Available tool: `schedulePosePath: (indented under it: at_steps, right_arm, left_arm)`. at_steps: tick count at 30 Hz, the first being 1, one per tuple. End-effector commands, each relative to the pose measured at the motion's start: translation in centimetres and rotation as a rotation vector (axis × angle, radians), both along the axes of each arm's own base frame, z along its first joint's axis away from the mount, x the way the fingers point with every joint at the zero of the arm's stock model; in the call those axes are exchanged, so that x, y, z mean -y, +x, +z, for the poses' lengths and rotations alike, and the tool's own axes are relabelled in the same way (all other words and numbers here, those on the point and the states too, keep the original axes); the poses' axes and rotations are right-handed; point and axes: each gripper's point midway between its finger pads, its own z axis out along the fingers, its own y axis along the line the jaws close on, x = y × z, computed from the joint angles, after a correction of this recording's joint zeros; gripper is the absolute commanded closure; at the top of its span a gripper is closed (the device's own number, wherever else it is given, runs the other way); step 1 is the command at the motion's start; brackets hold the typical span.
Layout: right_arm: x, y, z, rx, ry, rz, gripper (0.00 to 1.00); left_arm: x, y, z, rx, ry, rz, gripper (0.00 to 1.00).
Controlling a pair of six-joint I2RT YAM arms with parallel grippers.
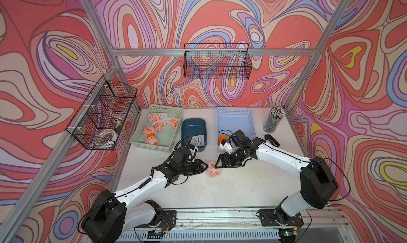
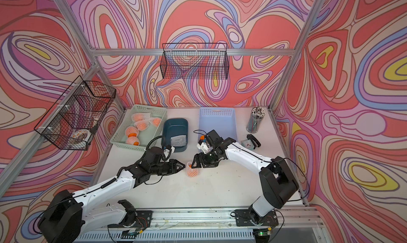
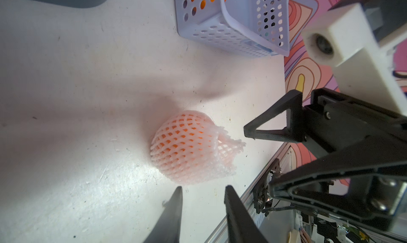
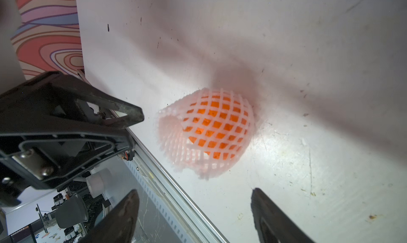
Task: Remove foam nets from oranges
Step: Remove the foam net from the orange.
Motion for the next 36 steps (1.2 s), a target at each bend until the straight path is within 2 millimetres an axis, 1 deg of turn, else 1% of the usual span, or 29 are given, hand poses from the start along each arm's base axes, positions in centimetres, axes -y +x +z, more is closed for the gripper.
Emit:
schedulePosePath:
  at_steps: [1,3,6,9,11,12,13,15,19,22,27,31,34,36]
  right_arm:
    - [-0.3,-0.3,-0.2,0.048,0.024,0.035,0.18]
    - [-0.9,-0.6,-0.4,0.058,0.03,0.055,0.18]
    - [-1.7,-0.7,-1.0,0.067,0.024,0.078,0.18]
    - [-1.8,-0.1,-1.9,0.072,-0.009,0.073,0.19]
    - [-2.0,0.2,-2.1,0.079,-0.014,0.072,0.19]
    - [-2.1,0.4,-2.3,0.076,-0.018,0.072,0.2]
    - [-2.2,0.5,-2.4,0.077,-0.019,0.076,0.2]
    - [-2.3,0.6,-2.8,0.075,-0.037,0.083,0.21]
    - [-2.8,1.1,-3.0,0.082,-0.042,0.087,0.24]
    - [-3.3,1.2,-3.2,0.077,-0.048,0.097,0.28]
    - [-3.8,1.0,-3.4,0.063,-0.046,0.11,0.4]
    - [-3.9,1.0,-3.8,0.046,-0.056,0.116,0.47]
    - [-4.1,1.4,-3.5,0.056,-0.061,0.107,0.53]
    - [-4.4,1.8,-3.1,0.065,-0.052,0.097,0.59]
  left_arm:
    - [-0.7,-1.1,-1.9,-0.051,0.022,-0.001,0.63]
    - [-0.6,-1.1,-2.3,-0.064,0.022,0.001,0.63]
    - [-0.3,-0.6,-2.1,-0.058,0.015,0.01,0.63]
    - [0.1,0.1,-1.8,-0.043,0.006,0.013,0.63]
    - [0.2,0.2,-2.2,-0.054,0.012,0.008,0.63]
    - [0.7,0.7,-1.5,-0.044,0.001,0.002,0.63]
    - [1.1,1.0,-1.3,-0.043,-0.005,-0.003,0.63]
    - [1.4,1.3,-1.5,-0.05,-0.003,-0.007,0.63]
    - [1.8,1.7,-1.4,-0.045,-0.002,-0.007,0.64]
    - [2.1,1.7,-1.4,-0.048,-0.005,-0.017,0.65]
    - [2.3,1.4,-1.5,-0.054,-0.01,-0.023,0.67]
    - [2.6,1.1,-1.5,-0.057,-0.014,-0.029,0.67]
    - [2.7,1.1,-1.6,-0.061,-0.018,-0.028,0.69]
    - [2.8,1.2,-1.4,-0.057,-0.026,-0.03,0.69]
